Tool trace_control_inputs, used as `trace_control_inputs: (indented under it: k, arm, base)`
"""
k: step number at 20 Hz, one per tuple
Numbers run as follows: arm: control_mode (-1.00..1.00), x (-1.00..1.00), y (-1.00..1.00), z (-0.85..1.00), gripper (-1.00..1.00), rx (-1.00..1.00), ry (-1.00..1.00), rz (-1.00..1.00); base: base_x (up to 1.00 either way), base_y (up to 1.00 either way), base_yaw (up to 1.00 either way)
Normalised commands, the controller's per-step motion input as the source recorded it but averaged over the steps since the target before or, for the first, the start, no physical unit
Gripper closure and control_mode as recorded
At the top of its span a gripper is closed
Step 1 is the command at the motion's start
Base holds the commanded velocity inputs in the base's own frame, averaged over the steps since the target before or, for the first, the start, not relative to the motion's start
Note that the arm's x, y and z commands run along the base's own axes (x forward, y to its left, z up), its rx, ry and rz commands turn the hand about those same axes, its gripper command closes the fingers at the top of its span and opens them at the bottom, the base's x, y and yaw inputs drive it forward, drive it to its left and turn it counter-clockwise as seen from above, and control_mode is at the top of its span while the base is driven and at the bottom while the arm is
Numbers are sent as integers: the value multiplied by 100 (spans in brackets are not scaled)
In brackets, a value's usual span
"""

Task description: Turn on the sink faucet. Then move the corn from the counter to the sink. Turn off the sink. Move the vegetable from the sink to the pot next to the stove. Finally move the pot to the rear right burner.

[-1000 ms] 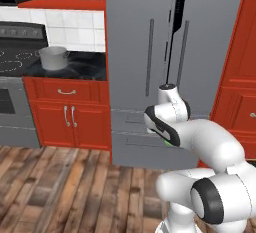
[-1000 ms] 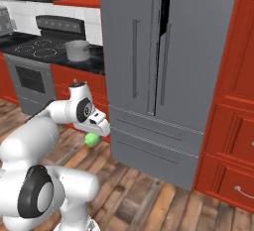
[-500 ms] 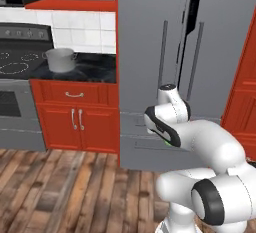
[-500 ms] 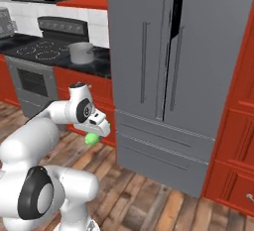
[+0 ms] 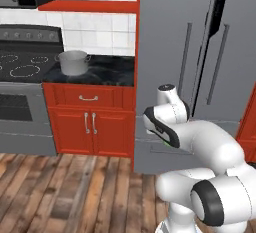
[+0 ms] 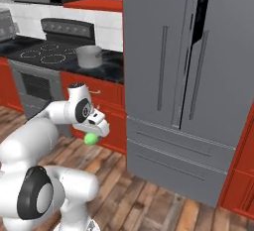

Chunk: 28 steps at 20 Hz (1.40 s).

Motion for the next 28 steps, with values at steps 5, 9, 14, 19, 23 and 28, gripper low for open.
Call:
trace_control_inputs:
  k: [5, 9, 14, 19, 23, 28]
  arm:
    - [100, 0, 0, 0, 100, 0, 0, 0]
    - [100, 0, 0, 0, 100, 0, 0, 0]
    - [100, 0, 0, 0, 100, 0, 0, 0]
    - [100, 0, 0, 0, 100, 0, 0, 0]
    - [100, 0, 0, 0, 100, 0, 0, 0]
    - [100, 0, 0, 0, 100, 0, 0, 0]
  base:
    - [81, 11, -8]
    - [61, 3, -5]
    - [62, 54, -15]
    - [41, 57, -10]
    - [25, 46, -4]
    - [17, 9, 0]
